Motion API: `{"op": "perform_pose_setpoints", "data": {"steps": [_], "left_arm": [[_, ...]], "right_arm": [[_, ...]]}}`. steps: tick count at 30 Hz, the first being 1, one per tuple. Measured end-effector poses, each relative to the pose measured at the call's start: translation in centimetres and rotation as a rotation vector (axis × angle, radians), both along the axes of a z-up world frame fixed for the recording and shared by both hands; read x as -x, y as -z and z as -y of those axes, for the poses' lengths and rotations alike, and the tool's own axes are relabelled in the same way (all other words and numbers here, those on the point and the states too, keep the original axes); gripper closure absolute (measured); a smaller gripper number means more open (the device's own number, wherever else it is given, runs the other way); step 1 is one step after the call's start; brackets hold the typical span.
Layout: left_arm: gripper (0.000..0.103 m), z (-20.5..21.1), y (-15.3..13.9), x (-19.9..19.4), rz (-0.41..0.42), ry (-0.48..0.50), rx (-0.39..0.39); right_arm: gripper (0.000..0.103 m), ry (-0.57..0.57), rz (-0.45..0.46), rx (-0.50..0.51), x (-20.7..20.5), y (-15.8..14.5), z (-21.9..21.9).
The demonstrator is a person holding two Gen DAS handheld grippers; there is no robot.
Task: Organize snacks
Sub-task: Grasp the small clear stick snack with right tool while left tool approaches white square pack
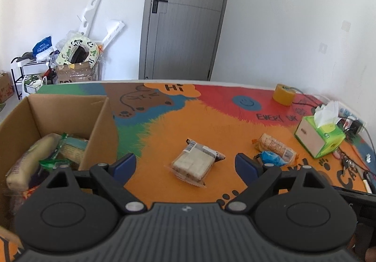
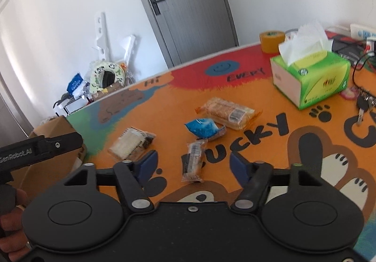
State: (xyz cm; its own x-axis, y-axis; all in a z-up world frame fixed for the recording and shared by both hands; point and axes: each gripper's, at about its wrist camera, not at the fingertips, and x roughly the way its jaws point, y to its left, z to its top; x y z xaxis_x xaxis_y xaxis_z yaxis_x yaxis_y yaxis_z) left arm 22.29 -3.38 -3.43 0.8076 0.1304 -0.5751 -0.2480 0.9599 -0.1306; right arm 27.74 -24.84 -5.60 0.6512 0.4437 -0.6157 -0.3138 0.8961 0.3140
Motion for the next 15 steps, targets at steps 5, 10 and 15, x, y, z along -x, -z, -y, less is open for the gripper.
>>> {"op": "perform_pose_setpoints", "data": {"steps": [5, 10, 15], "left_arm": [[0.013, 0.1, 1.0, -1.9, -0.037, -0.001, -0.010], [0.013, 0.3, 1.9, -3.4, -0.065, 0.015, -0.023], [0.013, 0.3, 3.0, -5.4, -0.104, 0.024, -0.037]], "right_arm": [[0.041, -0.021, -0.028, 0.003, -1.3, 1.3, -1.1], [0.042, -0.034, -0.056, 0.003, -2.5, 2.5, -2.0], [0.058, -0.035, -0.076, 0.016, -3.5, 3.5, -2.5]]}}
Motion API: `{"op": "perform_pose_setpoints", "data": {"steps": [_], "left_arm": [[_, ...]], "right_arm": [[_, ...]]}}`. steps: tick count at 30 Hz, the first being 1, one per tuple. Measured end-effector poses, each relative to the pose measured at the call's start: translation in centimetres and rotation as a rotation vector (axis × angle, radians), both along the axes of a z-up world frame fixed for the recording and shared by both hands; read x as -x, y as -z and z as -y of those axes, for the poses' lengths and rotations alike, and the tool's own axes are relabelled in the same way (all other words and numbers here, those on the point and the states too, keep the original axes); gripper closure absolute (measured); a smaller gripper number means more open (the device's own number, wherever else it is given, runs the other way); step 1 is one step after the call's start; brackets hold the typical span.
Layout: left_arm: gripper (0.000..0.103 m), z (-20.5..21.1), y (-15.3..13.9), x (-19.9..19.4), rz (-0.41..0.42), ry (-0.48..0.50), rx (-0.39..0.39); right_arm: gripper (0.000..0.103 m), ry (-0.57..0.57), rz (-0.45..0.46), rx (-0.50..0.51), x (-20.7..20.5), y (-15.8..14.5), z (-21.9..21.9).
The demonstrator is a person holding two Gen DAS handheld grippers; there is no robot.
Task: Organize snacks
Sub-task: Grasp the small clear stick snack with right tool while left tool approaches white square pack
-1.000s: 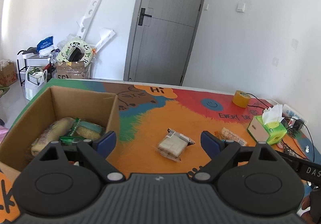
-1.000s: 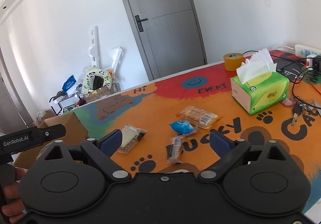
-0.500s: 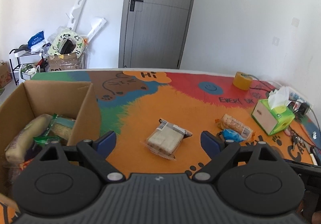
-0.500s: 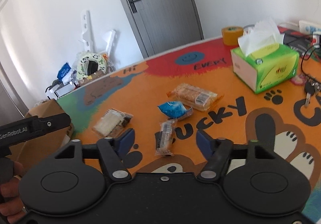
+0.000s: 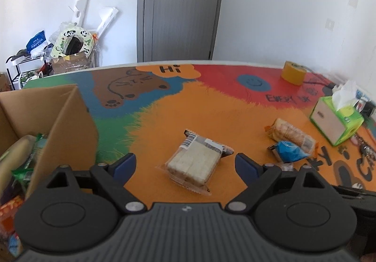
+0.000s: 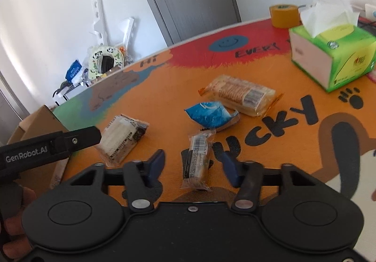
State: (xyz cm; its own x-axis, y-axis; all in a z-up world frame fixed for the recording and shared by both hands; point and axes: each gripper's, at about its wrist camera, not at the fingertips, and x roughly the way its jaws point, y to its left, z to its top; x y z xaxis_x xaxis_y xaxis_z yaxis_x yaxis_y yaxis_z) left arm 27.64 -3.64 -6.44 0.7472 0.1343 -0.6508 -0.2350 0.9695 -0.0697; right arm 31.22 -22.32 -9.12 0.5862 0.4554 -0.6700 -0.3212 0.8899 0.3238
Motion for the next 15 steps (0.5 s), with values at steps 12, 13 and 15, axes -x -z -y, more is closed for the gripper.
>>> {"op": "perform_pose_setpoints", "data": {"steps": [12, 13, 15], "left_arm": [[0.013, -0.3, 2.5, -3.7, -0.053, 0.023, -0.011], [0.013, -0.2, 2.6, -3.8, -0.055, 0.026, -0.009], [0.014, -0.2, 2.9, -4.1, -0.056, 0.033, -0.006]], "right_arm": [[0.083, 0.057, -0.018, -0.006, -1.3, 0.1, 3.1], [0.083, 0.069, -0.017, -0.005, -1.3, 0.1, 3.4], [0.083, 0.092, -0.015, -0.006, -1.5, 0.2, 4.1]]}}
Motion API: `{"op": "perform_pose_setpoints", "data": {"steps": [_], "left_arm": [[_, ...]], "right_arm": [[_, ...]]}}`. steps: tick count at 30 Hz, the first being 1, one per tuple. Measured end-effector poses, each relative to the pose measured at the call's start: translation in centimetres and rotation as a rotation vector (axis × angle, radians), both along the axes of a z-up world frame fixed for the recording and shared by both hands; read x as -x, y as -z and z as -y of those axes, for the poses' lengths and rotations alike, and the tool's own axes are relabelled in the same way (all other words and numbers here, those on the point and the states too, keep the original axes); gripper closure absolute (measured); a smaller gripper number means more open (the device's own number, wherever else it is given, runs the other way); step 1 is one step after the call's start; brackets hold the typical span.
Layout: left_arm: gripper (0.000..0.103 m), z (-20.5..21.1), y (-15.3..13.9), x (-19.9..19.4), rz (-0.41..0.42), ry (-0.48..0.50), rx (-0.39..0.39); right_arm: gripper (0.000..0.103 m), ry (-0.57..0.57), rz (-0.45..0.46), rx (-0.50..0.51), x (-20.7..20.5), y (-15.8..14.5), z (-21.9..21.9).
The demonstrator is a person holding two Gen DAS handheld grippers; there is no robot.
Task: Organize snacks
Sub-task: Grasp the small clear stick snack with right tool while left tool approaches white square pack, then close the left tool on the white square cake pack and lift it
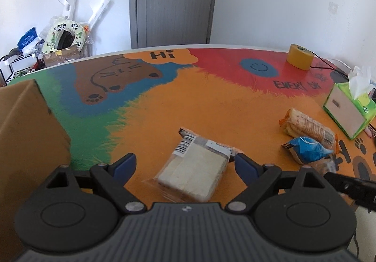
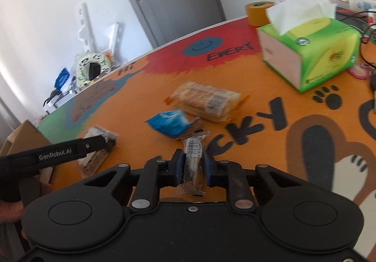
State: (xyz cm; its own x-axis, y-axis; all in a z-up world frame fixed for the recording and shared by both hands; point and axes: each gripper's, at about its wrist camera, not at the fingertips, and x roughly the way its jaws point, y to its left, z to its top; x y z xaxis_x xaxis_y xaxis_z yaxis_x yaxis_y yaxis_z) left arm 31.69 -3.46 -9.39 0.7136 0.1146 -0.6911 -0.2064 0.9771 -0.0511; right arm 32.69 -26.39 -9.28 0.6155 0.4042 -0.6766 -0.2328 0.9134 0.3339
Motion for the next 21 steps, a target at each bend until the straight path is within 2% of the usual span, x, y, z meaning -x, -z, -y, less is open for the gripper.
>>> {"op": "perform_pose_setpoints", "data": {"steps": [5, 7, 8, 9, 13, 16, 17, 18, 21], "left_arm": [[0.015, 0.3, 0.9, -0.5, -0.021, 0.005, 0.003], [0.019, 0.6, 1.0, -0.3, -0.014, -0.003, -0.017], [0.021, 0.7, 1.0, -0.2, -0.012, -0.003, -0.027], [0.026, 0.9, 1.0, -0.1, -0.008, 0.002, -0.035], [0.040, 1.3, 1.0, 0.5, 0.006, 0.015, -0.047], [0.054, 1.4, 0.8, 1.0, 0.016, 0.022, -0.044], [0.054, 1.4, 0.8, 1.1, 0.017, 0.022, -0.043], [0.055, 1.3, 0.8, 1.3, 0.020, 0.023, -0.038], [0.056, 1.3, 0.6, 1.9, 0.023, 0.027, -0.023]], "right_arm": [[0.083, 0.032, 0.010, 0.012, 0.1, 0.1, 0.4], [0.079, 0.037, 0.019, 0.031, 0.3, 0.1, 0.1], [0.073, 0.035, 0.023, 0.036, 0.4, 0.1, 0.0], [0.068, 0.031, 0.031, 0.044, 0.6, 0.0, -0.3], [0.065, 0.025, 0.057, 0.082, 1.1, 0.1, -1.3], [0.065, 0.020, 0.066, 0.114, 1.1, 0.0, -1.8], [0.070, 0.022, 0.068, 0.121, 1.2, 0.0, -1.9], [0.081, 0.024, 0.069, 0.128, 1.3, 0.0, -2.0], [0.082, 0.020, 0.067, 0.109, 2.0, 0.0, -1.8]]}}
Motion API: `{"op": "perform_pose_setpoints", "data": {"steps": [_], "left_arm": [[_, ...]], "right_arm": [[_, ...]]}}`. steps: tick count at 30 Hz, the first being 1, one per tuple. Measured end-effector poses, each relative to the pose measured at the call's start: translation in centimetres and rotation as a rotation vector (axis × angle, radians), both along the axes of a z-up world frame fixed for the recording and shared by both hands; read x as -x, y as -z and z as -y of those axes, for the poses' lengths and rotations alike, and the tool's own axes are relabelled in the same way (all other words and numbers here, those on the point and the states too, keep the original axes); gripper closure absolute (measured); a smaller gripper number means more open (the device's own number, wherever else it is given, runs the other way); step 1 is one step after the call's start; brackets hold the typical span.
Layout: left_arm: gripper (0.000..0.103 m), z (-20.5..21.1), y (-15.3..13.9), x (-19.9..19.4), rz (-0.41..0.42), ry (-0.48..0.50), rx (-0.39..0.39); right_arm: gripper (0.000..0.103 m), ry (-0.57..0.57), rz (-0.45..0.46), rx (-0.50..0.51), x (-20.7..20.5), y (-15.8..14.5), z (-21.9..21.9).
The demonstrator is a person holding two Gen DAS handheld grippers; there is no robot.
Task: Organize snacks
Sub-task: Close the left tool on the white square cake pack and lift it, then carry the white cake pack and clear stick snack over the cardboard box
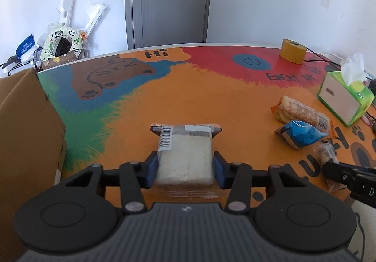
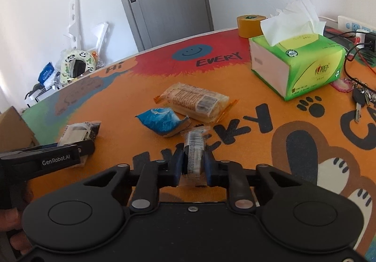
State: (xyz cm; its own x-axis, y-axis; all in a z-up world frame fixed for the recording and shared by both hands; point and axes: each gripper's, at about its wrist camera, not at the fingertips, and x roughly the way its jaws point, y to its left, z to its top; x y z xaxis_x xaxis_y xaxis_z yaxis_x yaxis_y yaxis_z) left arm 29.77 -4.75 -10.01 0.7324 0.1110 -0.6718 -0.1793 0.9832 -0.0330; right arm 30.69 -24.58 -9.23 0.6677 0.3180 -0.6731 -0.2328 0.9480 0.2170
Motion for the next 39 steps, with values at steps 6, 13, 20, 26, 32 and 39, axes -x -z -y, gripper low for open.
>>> {"op": "perform_pose_setpoints", "data": {"steps": [6, 13, 20, 26, 32, 39], "left_arm": [[0.057, 0.3, -1.1, 1.8, 0.013, 0.010, 0.005], [0.057, 1.0, -3.8, 4.7, 0.076, 0.026, -0.013], [0.057, 0.6, -6.9, 7.2, 0.141, 0.009, -0.034], [0.057, -0.1, -9.3, 9.7, 0.194, -0.017, -0.054], [0.057, -1.1, -11.1, 11.6, 0.238, -0.046, -0.068], [0.057, -2.6, -12.7, 13.5, 0.287, -0.083, -0.066]], "right_arm": [[0.082, -0.008, 0.031, -0.035, 1.6, -0.9, 0.2], [0.082, -0.028, 0.084, -0.104, 3.5, -2.8, 0.2], [0.082, -0.054, 0.144, -0.153, 5.5, -5.2, -0.2], [0.082, -0.083, 0.185, -0.180, 6.9, -7.1, -0.9], [0.082, -0.112, 0.219, -0.194, 8.1, -8.6, -1.9], [0.082, -0.148, 0.256, -0.197, 9.2, -10.0, -3.5]]}}
